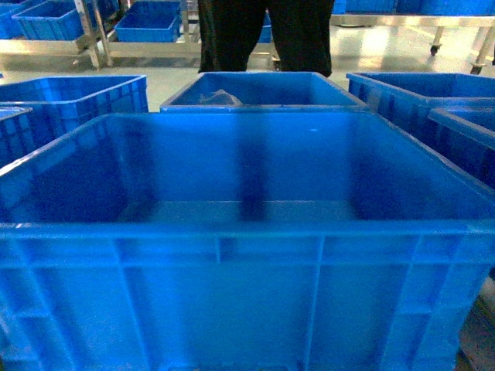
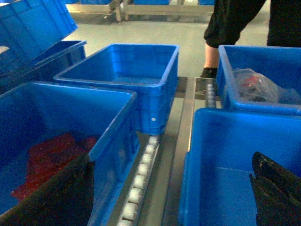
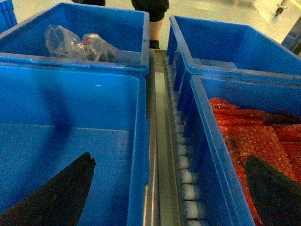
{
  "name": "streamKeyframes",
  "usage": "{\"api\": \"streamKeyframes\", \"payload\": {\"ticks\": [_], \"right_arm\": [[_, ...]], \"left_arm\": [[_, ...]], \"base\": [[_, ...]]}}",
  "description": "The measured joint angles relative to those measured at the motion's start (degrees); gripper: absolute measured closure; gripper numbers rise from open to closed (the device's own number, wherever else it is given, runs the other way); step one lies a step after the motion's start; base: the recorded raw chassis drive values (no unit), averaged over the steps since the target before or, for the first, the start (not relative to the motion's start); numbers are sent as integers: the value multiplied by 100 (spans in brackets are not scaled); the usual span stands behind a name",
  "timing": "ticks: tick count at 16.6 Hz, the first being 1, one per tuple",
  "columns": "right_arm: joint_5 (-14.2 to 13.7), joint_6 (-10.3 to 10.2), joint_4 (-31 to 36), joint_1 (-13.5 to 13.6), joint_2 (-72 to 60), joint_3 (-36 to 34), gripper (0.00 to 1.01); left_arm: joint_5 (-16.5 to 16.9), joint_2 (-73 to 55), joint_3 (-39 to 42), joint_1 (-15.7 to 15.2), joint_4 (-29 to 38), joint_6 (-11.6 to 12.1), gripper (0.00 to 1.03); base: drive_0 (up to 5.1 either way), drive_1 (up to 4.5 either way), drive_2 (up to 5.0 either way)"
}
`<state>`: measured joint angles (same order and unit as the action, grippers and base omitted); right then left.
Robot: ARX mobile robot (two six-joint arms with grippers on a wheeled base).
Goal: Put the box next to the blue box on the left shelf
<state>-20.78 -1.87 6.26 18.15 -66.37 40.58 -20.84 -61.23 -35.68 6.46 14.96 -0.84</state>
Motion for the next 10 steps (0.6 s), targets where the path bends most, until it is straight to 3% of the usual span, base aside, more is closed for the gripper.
{"api": "streamKeyframes", "payload": {"ticks": [2,4,5,6,7,8,10], "right_arm": [[-334,153,146,-22,98,-181,3],[-345,177,151,-22,98,-181,3],[-201,177,706,-63,96,-332,6],[396,175,1989,-249,238,-898,18],[660,173,2695,-448,566,-1526,31],[800,173,3034,-632,811,-1902,44],[1091,173,3104,-835,1257,-2424,70]], "left_arm": [[-221,166,203,-83,90,81,5],[-210,166,203,-81,101,94,5],[-7,166,278,-111,380,109,7],[1084,302,710,-424,1296,105,20],[1714,570,1191,-667,1703,98,32],[1974,769,1517,-691,1821,90,45],[2094,1115,2011,-621,1895,90,71]], "base": [[0,0,0],[0,0,0],[0,0,0],[0,0,0],[0,0,0],[0,0,0],[0,0,0]]}}
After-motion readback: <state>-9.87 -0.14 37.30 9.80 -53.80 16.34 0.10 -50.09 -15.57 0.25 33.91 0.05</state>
